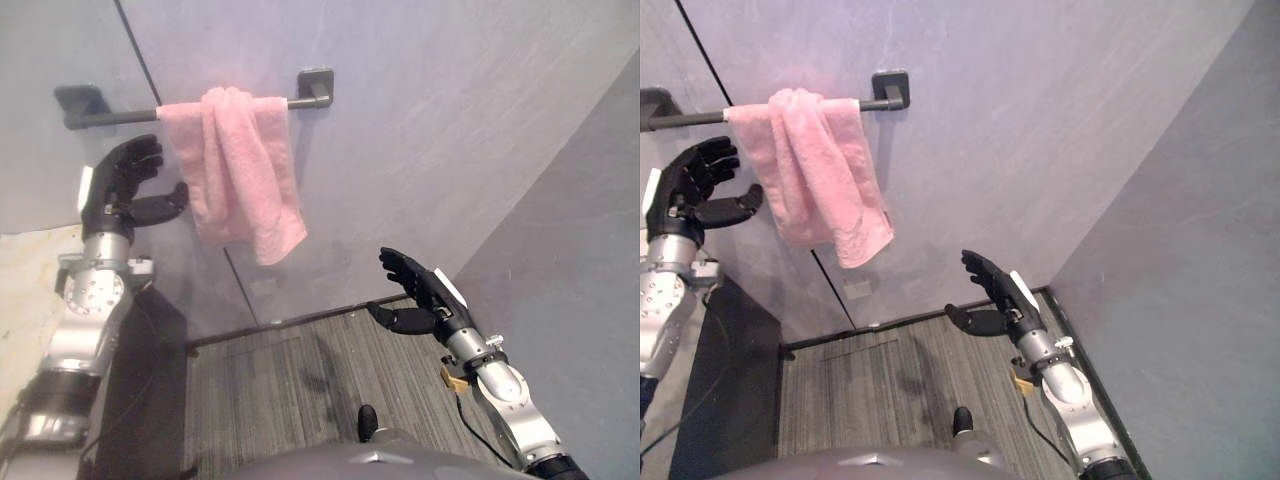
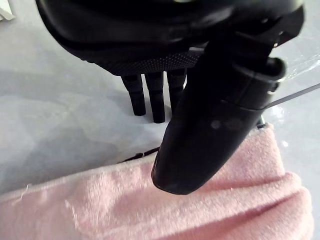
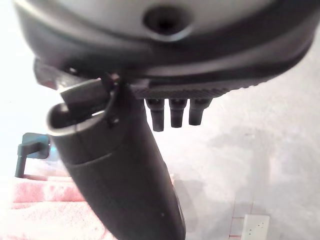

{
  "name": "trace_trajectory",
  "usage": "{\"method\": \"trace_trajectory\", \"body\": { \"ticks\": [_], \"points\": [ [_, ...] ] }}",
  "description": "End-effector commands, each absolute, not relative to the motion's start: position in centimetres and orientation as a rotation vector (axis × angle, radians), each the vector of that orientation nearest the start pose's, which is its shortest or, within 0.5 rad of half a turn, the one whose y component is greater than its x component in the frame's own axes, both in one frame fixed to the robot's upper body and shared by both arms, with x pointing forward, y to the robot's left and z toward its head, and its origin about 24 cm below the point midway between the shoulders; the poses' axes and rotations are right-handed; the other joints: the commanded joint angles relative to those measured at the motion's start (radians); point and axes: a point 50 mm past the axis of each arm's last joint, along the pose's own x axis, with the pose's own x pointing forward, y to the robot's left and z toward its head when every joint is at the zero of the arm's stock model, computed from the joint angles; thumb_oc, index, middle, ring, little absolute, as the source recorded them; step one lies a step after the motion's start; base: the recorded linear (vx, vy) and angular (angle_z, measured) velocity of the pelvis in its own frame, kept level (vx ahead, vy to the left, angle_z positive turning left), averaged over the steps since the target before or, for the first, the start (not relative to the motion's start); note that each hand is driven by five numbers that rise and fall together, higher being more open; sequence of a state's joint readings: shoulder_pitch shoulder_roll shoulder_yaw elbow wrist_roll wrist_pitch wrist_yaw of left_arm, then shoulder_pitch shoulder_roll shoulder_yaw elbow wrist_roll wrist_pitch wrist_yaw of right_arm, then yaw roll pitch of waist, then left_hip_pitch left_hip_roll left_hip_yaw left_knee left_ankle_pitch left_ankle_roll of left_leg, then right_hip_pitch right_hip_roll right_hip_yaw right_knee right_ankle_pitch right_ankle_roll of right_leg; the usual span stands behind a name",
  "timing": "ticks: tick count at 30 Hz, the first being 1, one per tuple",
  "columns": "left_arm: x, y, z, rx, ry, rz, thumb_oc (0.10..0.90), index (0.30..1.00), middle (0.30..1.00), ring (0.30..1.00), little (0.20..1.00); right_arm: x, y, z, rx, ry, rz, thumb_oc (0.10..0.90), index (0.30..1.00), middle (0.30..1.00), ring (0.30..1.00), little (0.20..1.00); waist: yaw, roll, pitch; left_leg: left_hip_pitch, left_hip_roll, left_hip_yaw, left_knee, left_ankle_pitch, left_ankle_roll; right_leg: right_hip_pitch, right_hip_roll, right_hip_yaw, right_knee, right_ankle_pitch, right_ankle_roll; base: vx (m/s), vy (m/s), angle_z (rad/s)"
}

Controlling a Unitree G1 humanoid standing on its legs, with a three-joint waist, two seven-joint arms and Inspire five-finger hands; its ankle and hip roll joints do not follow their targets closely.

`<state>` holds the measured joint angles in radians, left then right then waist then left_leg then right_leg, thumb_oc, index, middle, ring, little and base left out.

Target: Organize the bathroom.

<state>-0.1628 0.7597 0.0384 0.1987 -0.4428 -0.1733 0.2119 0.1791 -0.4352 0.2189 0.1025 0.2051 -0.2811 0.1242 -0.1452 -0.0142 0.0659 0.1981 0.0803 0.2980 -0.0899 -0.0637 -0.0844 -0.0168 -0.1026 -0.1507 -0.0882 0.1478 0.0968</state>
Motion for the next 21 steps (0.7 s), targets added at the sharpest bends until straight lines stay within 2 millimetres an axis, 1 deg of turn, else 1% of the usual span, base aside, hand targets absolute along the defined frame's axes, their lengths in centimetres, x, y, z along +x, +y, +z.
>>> {"method": "trace_trajectory", "body": {
  "ticks": [1, 3, 7, 8, 9, 10, 11, 17, 21],
  "points": [
    [29.7, 30.9, 20.7, 0.299, -0.529, 0.312, 0.477, 0.415, 0.415, 0.415, 0.415, 23.3, -19.2, 6.7, -0.215, -0.259, 0.327, 0.800, 0.900, 0.900, 0.900, 0.900, -0.067, 0.066, -0.037, -0.013, -0.016, 0.019, 0.008, 0.007, 0.029, 0.093, -0.046, -0.029, 0.069, -0.169, 0.134, 0.00, 0.005, -0.04],
    [29.7, 31.1, 20.7, 0.288, -0.533, 0.313, 0.400, 0.300, 0.300, 0.300, 0.300, 23.2, -19.1, 7.0, -0.220, -0.274, 0.336, 0.800, 0.900, 0.900, 0.900, 0.900, -0.067, 0.067, -0.037, -0.015, -0.017, 0.018, 0.008, 0.008, 0.029, 0.093, -0.045, -0.029, 0.069, -0.170, 0.133, 0.00, 0.000, 0.00],
    [29.8, 30.6, 20.2, 0.267, -0.524, 0.286, 0.400, 0.300, 0.300, 0.300, 0.300, 23.5, -18.9, 7.4, -0.227, -0.303, 0.338, 0.800, 0.900, 0.900, 0.900, 0.900, -0.059, 0.065, -0.037, -0.014, -0.018, 0.014, 0.008, 0.008, 0.029, 0.096, -0.046, -0.034, 0.070, -0.171, 0.131, 0.00, -0.002, -0.03],
    [30.0, 30.1, 19.9, 0.253, -0.519, 0.255, 0.445, 0.368, 0.368, 0.368, 0.368, 23.9, -18.8, 7.8, -0.230, -0.326, 0.332, 0.800, 0.900, 0.900, 0.900, 0.900, -0.051, 0.062, -0.038, -0.014, -0.018, 0.010, 0.008, 0.008, 0.028, 0.098, -0.046, -0.039, 0.071, -0.171, 0.130, -0.01, -0.009, -0.05],
    [30.0, 30.1, 19.9, 0.253, -0.519, 0.255, 0.445, 0.368, 0.368, 0.368, 0.368, 23.9, -18.8, 7.8, -0.230, -0.326, 0.332, 0.800, 0.900, 0.900, 0.900, 0.900, -0.051, 0.062, -0.038, -0.014, -0.018, 0.010, 0.008, 0.008, 0.028, 0.098, -0.046, -0.039, 0.071, -0.171, 0.130, 0.00, 0.000, 0.00],
    [30.0, 30.1, 19.9, 0.252, -0.517, 0.253, 0.541, 0.512, 0.512, 0.512, 0.512, 24.0, -18.8, 7.9, -0.230, -0.329, 0.331, 0.800, 0.900, 0.900, 0.900, 0.900, -0.050, 0.062, -0.037, -0.015, -0.018, 0.009, 0.009, 0.008, 0.028, 0.098, -0.046, -0.040, 0.072, -0.172, 0.130, 0.00, 0.000, 0.00],
    [30.1, 29.6, 19.5, 0.234, -0.504, 0.239, 0.800, 0.900, 0.900, 0.900, 0.900, 24.3, -18.6, 8.2, -0.231, -0.338, 0.325, 0.800, 0.900, 0.900, 0.900, 0.900, -0.042, 0.061, -0.039, -0.015, -0.019, 0.003, 0.008, 0.007, 0.029, 0.100, -0.045, -0.041, 0.075, -0.175, 0.129, 0.00, 0.000, 0.00],
    [29.7, 28.9, 18.5, 0.234, -0.477, 0.234, 0.800, 0.900, 0.900, 0.900, 0.900, 24.5, -18.1, 8.0, -0.222, -0.329, 0.329, 0.800, 0.900, 0.900, 0.900, 0.900, -0.025, 0.058, -0.039, -0.015, -0.020, -0.006, 0.011, 0.006, 0.029, 0.106, -0.046, -0.051, 0.075, -0.178, 0.127, 0.00, -0.001, 0.01],
    [29.4, 29.0, 18.3, 0.236, -0.462, 0.234, 0.800, 0.900, 0.900, 0.900, 0.900, 24.4, -17.9, 7.7, -0.220, -0.317, 0.328, 0.800, 0.900, 0.900, 0.900, 0.900, -0.019, 0.056, -0.037, -0.015, -0.019, -0.009, 0.012, 0.008, 0.029, 0.107, -0.046, -0.054, 0.074, -0.177, 0.126, 0.00, 0.000, 0.00]
  ]
}}
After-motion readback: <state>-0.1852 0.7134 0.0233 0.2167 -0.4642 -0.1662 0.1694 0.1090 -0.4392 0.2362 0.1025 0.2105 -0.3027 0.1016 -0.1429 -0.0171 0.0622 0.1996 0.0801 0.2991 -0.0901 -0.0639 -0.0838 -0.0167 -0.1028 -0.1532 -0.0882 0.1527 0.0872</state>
